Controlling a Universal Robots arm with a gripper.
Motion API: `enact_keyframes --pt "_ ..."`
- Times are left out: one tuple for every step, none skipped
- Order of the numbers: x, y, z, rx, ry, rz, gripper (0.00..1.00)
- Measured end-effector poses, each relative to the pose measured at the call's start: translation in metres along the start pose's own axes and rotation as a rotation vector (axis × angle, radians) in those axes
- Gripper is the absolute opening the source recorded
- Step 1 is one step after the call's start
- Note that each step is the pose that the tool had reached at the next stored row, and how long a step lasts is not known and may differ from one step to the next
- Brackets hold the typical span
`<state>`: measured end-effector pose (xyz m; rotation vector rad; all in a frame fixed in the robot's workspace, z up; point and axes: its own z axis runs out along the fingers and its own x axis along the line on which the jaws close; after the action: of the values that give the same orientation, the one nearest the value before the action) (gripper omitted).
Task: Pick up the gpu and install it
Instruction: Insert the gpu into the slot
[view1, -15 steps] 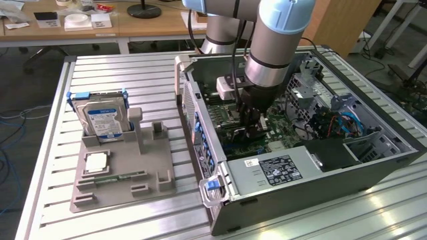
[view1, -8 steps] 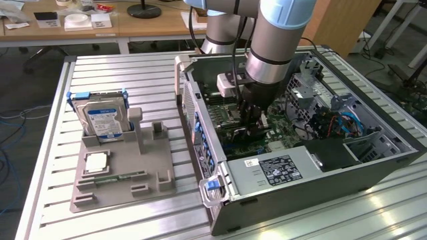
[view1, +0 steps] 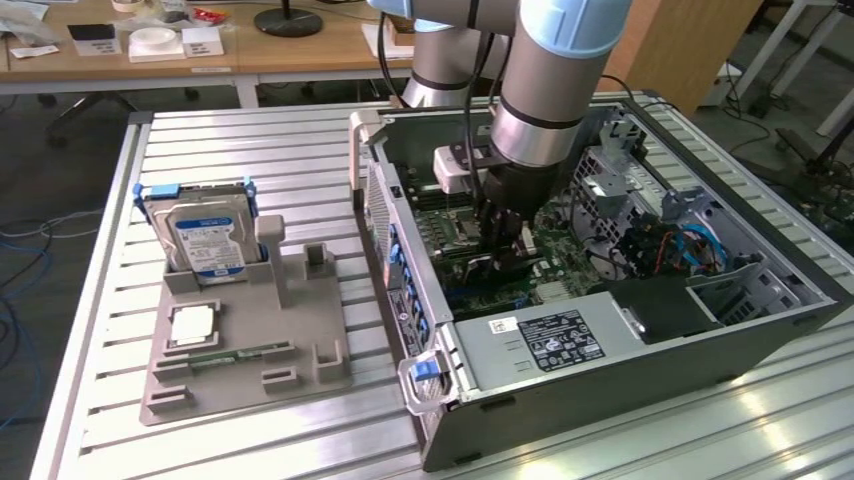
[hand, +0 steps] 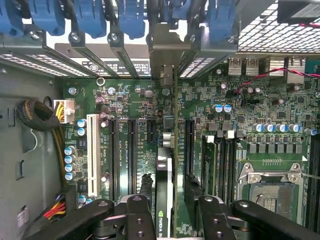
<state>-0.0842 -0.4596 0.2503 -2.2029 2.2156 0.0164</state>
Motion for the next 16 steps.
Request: enact_keyframes --pt "0.0 0.0 0.0 0.0 0.0 0.0 0.4" --pt "0.0 0.0 0.0001 0.0 -0.0001 0.0 0.4" --pt "0.0 0.0 0.0 0.0 0.0 0.0 0.4" --pt "0.0 0.0 0.0 0.0 -0.0001 0.0 0.4" --pt "0.0 0.0 0.0 0.0 -0.0001 0.0 0.4" --pt "0.0 0.0 0.0 0.0 -0.0001 0.0 0.4" --pt "0.0 0.0 0.0 0.0 0.0 0.0 0.4" --pt "0.0 0.0 0.0001 0.0001 -0.0001 0.0 0.4" --pt "0.0 0.0 0.0 0.0 -0.0001 0.0 0.39" --pt "0.0 0.0 0.0 0.0 0.0002 0.0 0.39" --pt "0.0001 0.0 -0.0001 0.0 0.0006 0.0 0.33" --pt "0.0 0.0 -0.0001 -0.0001 0.0003 0.0 0.27" --pt "0.0 0.0 0.0 -0.0001 0.0001 0.0 0.26" --pt "0.0 0.0 0.0 0.0 0.0001 0.0 0.26" --pt "0.0 0.0 -0.0001 -0.0001 0.0001 0.0 0.26" --pt "0.0 0.0 0.0 -0.0001 0.0001 0.0 0.26"
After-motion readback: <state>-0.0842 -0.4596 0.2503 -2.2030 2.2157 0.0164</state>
